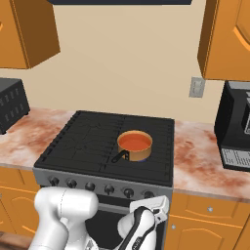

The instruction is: Wait until the marinara sauce is simmered to a deep red color and then turn off the stove.

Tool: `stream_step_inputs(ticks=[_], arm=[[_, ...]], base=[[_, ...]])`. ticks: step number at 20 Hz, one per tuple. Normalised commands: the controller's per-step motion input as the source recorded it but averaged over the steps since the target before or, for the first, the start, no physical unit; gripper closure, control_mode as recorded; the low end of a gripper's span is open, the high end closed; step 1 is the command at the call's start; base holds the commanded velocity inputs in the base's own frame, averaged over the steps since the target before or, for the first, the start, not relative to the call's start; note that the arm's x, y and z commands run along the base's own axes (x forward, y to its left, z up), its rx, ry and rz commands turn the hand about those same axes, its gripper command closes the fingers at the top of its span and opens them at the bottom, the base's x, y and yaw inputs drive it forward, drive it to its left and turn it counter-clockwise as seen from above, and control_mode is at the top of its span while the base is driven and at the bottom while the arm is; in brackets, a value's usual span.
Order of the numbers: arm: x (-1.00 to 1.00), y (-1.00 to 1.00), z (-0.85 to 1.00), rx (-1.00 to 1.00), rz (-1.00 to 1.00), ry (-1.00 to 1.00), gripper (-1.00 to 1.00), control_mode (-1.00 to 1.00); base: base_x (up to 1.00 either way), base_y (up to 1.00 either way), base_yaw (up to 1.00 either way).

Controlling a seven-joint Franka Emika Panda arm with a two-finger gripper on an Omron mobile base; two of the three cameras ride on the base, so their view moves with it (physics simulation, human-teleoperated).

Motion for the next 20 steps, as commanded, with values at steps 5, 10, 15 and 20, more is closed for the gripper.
stream_step_inputs(ticks=[5, 10, 15, 20], arm=[[0.00, 0.00, 0.00, 0.00, 0.00, 0.00, 1.00, -1.00], [0.00, 0.00, 0.00, 0.00, 0.00, 0.00, 1.00, -1.00], [0.00, 0.00, 0.00, 0.00, 0.00, 0.00, 1.00, -1.00], [0.00, 0.00, 0.00, 0.00, 0.00, 0.00, 1.00, -1.00]], base=[[0.00, 0.00, 0.00], [0.00, 0.00, 0.00], [0.00, 0.00, 0.00], [0.00, 0.00, 0.00]])
